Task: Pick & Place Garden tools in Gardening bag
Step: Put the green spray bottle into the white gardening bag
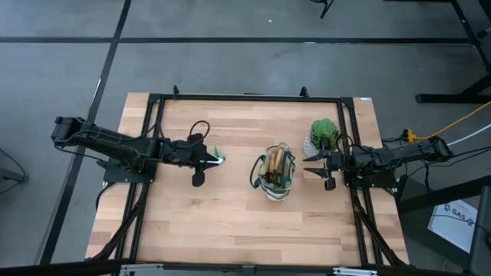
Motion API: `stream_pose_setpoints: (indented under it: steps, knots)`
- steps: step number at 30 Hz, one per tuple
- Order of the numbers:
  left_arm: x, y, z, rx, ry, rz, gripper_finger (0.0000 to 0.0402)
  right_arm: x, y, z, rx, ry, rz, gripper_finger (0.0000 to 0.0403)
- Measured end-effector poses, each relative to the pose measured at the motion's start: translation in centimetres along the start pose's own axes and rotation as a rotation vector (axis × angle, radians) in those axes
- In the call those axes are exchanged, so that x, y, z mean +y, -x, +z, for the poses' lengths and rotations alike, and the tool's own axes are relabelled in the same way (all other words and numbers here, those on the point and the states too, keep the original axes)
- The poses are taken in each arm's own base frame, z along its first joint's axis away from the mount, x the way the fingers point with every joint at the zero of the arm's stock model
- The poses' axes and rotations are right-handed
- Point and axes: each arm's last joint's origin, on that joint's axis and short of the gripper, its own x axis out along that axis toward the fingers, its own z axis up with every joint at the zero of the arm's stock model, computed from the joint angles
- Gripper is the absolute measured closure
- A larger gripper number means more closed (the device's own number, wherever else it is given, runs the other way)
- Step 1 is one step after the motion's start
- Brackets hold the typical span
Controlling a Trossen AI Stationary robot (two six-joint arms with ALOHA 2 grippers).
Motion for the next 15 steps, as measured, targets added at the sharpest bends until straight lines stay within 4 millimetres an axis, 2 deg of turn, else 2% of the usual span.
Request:
stream_pose_setpoints:
  steps: [15]
  knots:
    - [-2.0, 0.4, -0.7, 0.022, -0.018, -0.052, 0.0327, 0.0, 0.0, 0.0, 0.0, 0.0, 0.0, 0.0256]
